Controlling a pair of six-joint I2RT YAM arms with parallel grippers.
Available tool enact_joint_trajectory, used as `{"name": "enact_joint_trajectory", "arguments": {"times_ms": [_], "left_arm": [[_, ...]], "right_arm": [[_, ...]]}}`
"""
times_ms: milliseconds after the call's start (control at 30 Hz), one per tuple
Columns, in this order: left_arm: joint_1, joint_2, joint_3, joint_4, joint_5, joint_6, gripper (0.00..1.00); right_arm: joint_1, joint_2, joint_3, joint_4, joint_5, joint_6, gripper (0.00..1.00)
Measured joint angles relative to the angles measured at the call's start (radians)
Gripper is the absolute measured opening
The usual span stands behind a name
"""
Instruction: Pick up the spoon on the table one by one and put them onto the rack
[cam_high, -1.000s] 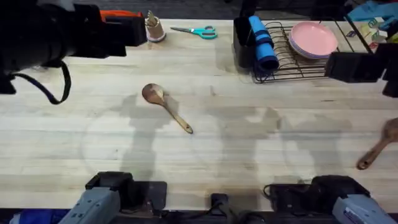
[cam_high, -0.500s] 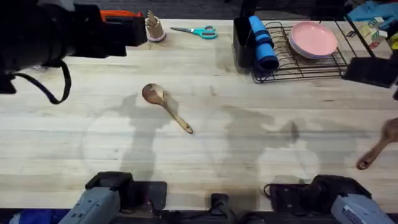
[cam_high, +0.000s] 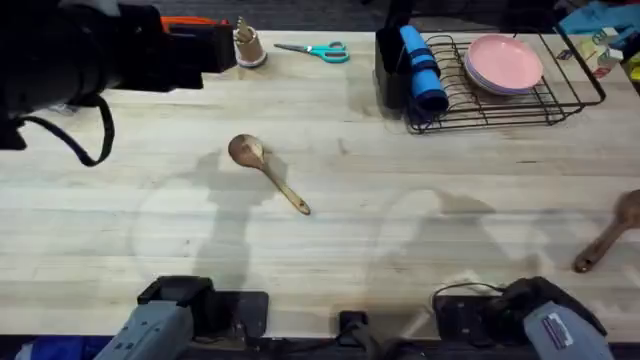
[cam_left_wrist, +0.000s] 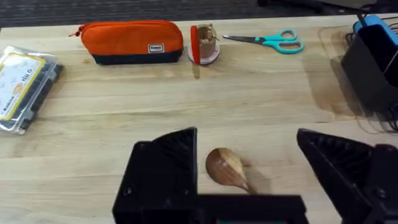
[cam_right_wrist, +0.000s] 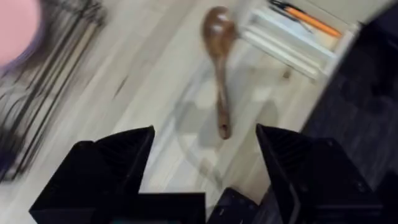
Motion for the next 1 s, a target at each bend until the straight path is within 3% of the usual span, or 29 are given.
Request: {"name": "enact_joint_trajectory", "arguments": {"times_ms": [267,833,1000], "left_arm": [[0.0,0.0,0.0,0.01,0.0,0.0,0.993],[0.0,0.0,0.0,0.012,0.0,0.0,0.993],[0.0,0.0,0.0,0.012,0.0,0.0,0.993]], "right_arm": [[-0.218,0.0,0.0,-0.003,0.001,0.004,0.995],[-0.232,0.111,0.002,0.006,0.0,0.053,0.996],[-0.232,0.208,0.002,0.005,0.0,0.095,0.996]]}}
